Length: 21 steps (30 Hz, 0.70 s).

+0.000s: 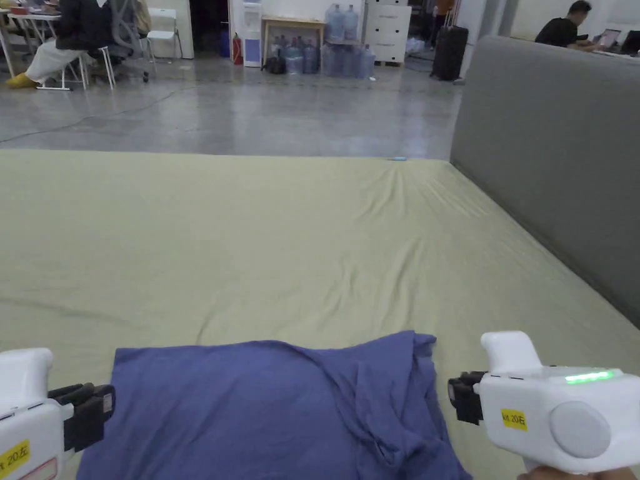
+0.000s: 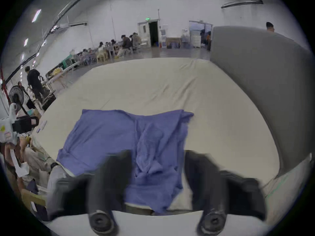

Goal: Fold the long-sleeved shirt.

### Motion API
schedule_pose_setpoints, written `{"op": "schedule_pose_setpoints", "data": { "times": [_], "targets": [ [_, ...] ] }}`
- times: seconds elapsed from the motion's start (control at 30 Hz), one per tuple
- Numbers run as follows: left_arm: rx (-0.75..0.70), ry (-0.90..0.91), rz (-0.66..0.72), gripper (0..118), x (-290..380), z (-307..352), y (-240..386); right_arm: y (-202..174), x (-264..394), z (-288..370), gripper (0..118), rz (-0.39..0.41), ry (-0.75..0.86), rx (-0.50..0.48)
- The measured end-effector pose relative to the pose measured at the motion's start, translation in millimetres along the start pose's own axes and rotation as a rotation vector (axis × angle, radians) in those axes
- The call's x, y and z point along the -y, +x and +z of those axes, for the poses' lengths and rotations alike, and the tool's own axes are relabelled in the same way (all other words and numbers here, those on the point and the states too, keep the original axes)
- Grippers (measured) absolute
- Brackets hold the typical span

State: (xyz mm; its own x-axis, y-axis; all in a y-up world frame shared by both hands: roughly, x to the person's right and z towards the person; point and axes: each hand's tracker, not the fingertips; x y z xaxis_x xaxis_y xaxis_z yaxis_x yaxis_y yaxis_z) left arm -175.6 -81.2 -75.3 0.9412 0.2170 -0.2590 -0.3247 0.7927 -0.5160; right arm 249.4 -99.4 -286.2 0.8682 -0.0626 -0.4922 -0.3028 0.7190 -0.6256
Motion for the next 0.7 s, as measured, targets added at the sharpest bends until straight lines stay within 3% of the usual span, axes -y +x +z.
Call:
{"op": "schedule_pose_setpoints", "data": {
  "times": [0.3, 0.47, 0.5, 0.53, 0.57, 0.6, 0.7],
  "targets": [
    [0.005, -0.031, -0.007, 0, 1.2, -7.1, 4.6, 4.7, 11.4, -8.4, 0, -0.025, -0.060, -0.016],
    [0.009, -0.055, 0.013, 0, -40.5, -53.2, -5.2, 2.3, -2.7, -4.0, 0, -0.041, -0.036, -0.059],
    [-0.011, -0.059, 0.050, 15, -51.1, -72.0, -12.2, 0.8, -4.5, -5.2, 0, -0.034, -0.039, -0.066],
    [-0.041, -0.084, 0.075, 57, -63.1, -95.6, -20.3, -0.1, -4.3, -8.2, 0, -0.024, -0.044, -0.070],
    [-0.079, -0.113, 0.088, 87, -75.6, -123.0, -29.2, -1.0, -5.3, -10.3, 0, -0.014, -0.047, -0.076],
    [-0.116, -0.150, 0.095, 98, -83.9, -149.0, -37.1, -0.8, -5.6, -12.3, 0, -0.008, -0.046, -0.086],
    [-0.238, -0.232, 0.049, 98, -99.1, -231.2, -57.8, 4.0, -5.2, -25.4, 0, -0.011, -0.070, -0.087]
  ]
}}
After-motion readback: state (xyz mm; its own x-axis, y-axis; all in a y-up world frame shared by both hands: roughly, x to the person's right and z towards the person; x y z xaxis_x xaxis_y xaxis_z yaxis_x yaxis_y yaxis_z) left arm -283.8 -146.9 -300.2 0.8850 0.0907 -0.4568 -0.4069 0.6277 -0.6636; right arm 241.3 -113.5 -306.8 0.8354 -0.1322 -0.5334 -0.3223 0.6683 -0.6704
